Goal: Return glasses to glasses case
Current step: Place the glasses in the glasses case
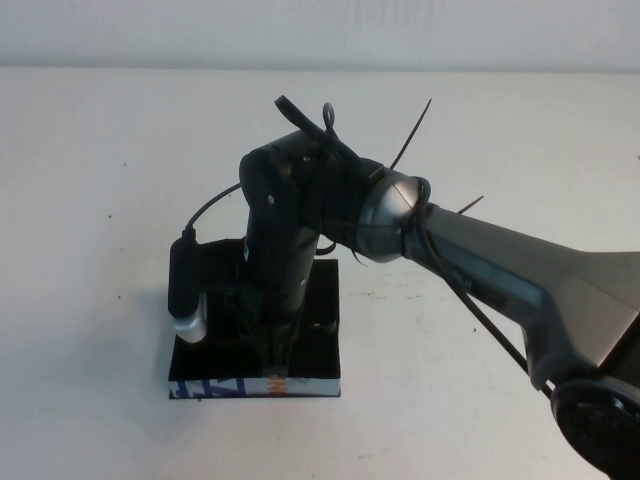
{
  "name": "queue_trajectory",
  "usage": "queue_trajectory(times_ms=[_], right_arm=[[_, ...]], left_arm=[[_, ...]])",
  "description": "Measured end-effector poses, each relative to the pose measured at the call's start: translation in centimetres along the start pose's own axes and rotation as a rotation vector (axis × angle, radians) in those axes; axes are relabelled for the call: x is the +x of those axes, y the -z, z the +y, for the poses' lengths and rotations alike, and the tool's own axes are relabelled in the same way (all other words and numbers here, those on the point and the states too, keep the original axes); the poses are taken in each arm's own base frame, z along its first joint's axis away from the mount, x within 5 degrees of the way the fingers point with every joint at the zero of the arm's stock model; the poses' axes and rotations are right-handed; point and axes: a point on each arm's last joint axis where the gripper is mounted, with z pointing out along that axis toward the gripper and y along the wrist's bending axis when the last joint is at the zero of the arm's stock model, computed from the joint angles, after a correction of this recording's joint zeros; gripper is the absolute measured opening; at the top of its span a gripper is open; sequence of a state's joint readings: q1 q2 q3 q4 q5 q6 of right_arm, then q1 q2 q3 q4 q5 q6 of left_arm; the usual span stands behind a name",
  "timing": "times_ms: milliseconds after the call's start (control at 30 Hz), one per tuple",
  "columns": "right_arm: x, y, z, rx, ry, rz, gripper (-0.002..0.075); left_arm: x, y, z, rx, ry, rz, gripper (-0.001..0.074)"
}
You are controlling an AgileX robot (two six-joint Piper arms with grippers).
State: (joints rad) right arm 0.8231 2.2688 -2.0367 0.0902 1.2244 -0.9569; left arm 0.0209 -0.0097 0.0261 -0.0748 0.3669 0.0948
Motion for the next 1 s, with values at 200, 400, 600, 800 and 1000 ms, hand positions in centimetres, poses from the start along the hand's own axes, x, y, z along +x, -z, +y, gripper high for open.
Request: queue_trajectory(times_ms=[200,400,600,800,1000], right_arm=[[0.10,0.02,-0.08,0.002,-0.083,0.002,0.0051],[0.10,0.02,-0.08,0.002,-0.099,0.002,0.0051],[-0.37,0.54,-0.42,0.017,-0.134,-0.022,0.0050],[-0.78,0.89,-0.37,0.026,-0.147,-0.035,0.0050],[-0.84,0.88,-0.32,0.026,-0.197,-0.034,0.0050]], left_arm=[[0.00,0.00,0.00,0.000,0.000,0.000,-0.0001],[0.00,0.00,0.00,0.000,0.000,0.000,-0.0001],[0.00,0.00,0.00,0.000,0.000,0.000,-0.0001],[0.00,0.00,0.00,0.000,0.000,0.000,-0.0001],[0.00,0.00,0.00,0.000,0.000,0.000,-0.0001]])
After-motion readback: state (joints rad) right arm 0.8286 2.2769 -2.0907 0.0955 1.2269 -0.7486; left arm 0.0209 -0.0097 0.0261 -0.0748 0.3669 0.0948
